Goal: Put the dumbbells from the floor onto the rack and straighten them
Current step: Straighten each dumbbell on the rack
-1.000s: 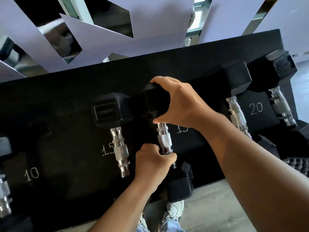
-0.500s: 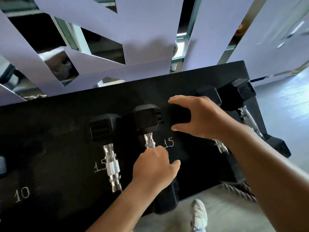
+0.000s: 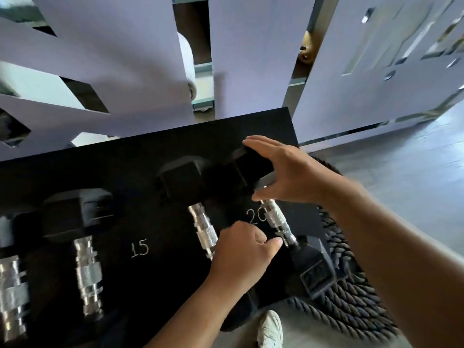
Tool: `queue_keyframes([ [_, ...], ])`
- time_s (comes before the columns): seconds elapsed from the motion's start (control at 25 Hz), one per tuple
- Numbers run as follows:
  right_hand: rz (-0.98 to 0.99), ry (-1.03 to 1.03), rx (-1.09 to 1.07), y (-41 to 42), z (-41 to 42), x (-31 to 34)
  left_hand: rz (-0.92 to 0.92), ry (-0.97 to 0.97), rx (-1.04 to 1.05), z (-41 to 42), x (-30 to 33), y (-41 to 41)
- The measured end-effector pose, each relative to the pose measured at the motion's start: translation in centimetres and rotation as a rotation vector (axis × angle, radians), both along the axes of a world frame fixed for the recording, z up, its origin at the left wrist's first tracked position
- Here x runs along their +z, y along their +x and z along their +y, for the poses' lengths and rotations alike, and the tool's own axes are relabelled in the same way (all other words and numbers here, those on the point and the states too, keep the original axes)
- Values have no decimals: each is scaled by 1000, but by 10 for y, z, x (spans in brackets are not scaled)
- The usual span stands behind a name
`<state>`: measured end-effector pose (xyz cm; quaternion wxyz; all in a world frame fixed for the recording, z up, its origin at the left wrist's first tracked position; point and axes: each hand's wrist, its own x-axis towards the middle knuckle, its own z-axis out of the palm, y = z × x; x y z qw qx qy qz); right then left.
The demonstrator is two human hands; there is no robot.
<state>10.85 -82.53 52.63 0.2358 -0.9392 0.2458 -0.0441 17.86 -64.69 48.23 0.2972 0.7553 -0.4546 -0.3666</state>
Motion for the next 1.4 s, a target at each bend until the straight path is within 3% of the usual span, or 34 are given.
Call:
queue_keyframes([
  [0.16, -77, 36, 99, 1, -25, -23, 11, 140, 123, -22, -23, -29],
  [0.48, -199, 88, 87, 3, -33, -34, 121, 165, 353, -34, -42, -43],
  [0.88, -176, 96, -156, -44, -56, -33, 25, 112, 273, -47, -46, -65],
  [1.16, -65, 72, -122, -40, -56, -22, -24, 130, 144, -49, -38, -52],
  [1.28, 34, -115, -65, -19, -46, -7, -113, 116, 153, -41, -23, -28],
  [1.4, 53, -218, 115, 21, -17, 0, -155, 57, 329, -14, -5, 11],
])
